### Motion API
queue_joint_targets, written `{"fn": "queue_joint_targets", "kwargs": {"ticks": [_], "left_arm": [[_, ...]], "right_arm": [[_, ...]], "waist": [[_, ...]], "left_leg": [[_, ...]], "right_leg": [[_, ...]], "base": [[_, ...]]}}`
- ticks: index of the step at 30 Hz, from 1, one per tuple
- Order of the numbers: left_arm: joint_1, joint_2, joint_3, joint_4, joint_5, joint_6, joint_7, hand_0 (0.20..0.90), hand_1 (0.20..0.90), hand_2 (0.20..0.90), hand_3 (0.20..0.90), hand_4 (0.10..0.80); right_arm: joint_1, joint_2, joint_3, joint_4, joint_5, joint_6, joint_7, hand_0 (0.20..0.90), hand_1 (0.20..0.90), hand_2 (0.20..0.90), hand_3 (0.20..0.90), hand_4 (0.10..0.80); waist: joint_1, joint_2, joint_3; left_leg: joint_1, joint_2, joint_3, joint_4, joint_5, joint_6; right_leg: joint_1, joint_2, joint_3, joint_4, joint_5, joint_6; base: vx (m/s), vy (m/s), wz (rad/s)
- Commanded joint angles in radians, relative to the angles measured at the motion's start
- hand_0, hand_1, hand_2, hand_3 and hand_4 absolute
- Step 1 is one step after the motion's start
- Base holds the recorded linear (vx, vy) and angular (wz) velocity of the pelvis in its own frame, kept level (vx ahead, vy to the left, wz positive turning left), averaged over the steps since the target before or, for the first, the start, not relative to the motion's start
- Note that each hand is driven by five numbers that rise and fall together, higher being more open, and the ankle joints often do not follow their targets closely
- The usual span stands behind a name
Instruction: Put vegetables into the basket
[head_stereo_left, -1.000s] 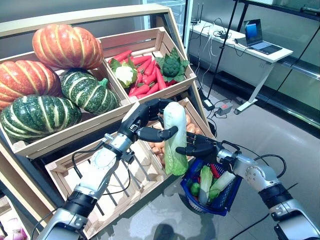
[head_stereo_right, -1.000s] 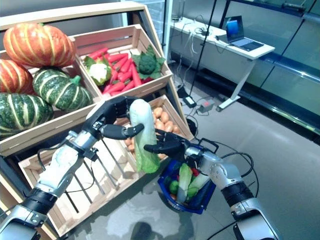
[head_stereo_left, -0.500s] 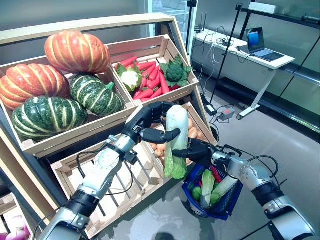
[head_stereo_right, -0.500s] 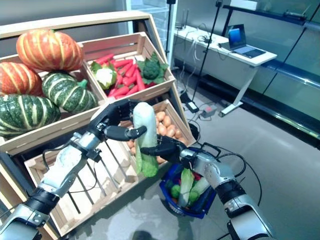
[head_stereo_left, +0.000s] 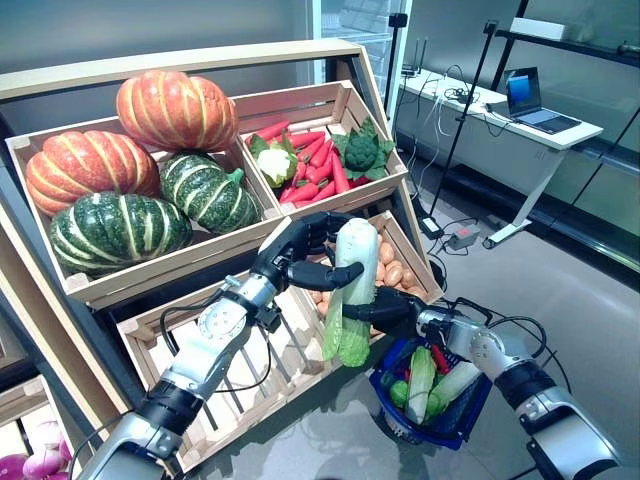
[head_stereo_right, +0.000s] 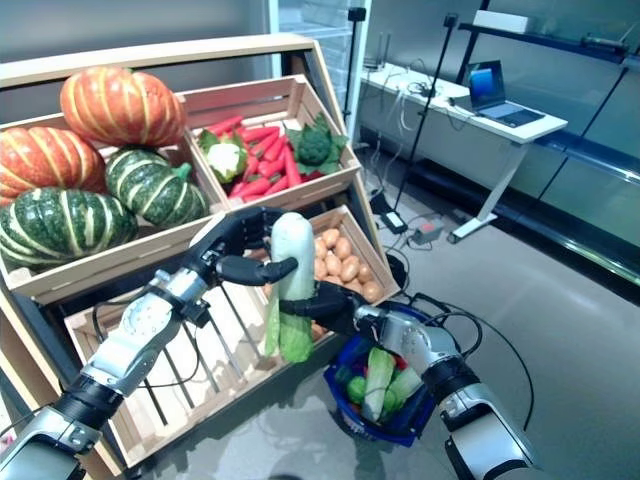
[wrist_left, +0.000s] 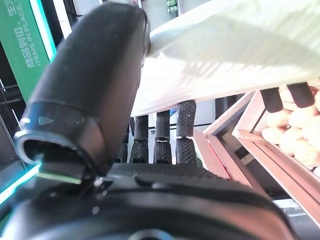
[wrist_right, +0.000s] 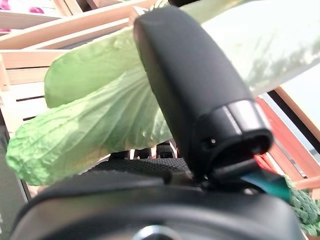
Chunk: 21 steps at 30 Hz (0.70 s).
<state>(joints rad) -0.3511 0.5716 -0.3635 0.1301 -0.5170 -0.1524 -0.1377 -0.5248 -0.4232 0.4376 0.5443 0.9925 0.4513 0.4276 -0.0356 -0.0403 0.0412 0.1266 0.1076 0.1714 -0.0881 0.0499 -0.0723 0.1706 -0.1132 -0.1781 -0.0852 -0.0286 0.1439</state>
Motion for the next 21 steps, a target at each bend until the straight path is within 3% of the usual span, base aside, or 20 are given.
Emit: {"fn": "queue_joint_targets", "kwargs": {"ticks": [1,13,14,21], "left_arm": [[-0.275,-0.173,-0.054,-0.134,-0.194,-0.163,-0.077,0.3,0.3,0.3,0.3,0.4],[-0.235,-0.135,-0.03,-0.127,-0.169,-0.12,-0.088,0.3,0.3,0.3,0.3,0.4],[-0.224,-0.122,-0.029,-0.124,-0.162,-0.114,-0.091,0.9,0.9,0.9,0.9,0.8],[-0.191,-0.07,0.016,-0.067,-0.167,-0.097,-0.081,0.9,0.9,0.9,0.9,0.8]], "right_arm": [[-0.19,0.127,-0.009,0.035,0.172,-0.053,0.048,0.3,0.3,0.3,0.3,0.4],[-0.129,0.073,-0.047,-0.012,0.152,-0.097,0.005,0.3,0.3,0.3,0.3,0.4],[-0.114,0.062,-0.051,-0.017,0.147,-0.101,0.007,0.3,0.3,0.3,0.3,0.4],[-0.056,-0.02,-0.121,0.039,0.154,-0.121,0.011,0.3,0.3,0.3,0.3,0.4]], "waist": [[0.015,0.016,-0.061],[0.002,0.017,-0.058],[0.0,0.016,-0.056],[-0.008,0.016,-0.053]], "left_leg": [[0.003,-0.049,0.001,0.001,-0.077,0.044],[0.001,-0.047,0.01,0.001,-0.077,0.044],[0.0,-0.047,0.012,0.001,-0.075,0.043],[0.006,-0.042,0.022,0.001,-0.076,0.044]], "right_leg": [[-0.041,0.048,0.006,0.008,0.029,-0.071],[-0.048,0.05,0.015,0.004,0.036,-0.069],[-0.048,0.05,0.018,0.005,0.037,-0.069],[-0.046,0.053,0.024,0.002,0.038,-0.067]], "base": [[0.0,0.0,0.0],[0.0,0.0,0.0],[0.0,0.0,0.0],[0.0,0.0,0.0]]}}
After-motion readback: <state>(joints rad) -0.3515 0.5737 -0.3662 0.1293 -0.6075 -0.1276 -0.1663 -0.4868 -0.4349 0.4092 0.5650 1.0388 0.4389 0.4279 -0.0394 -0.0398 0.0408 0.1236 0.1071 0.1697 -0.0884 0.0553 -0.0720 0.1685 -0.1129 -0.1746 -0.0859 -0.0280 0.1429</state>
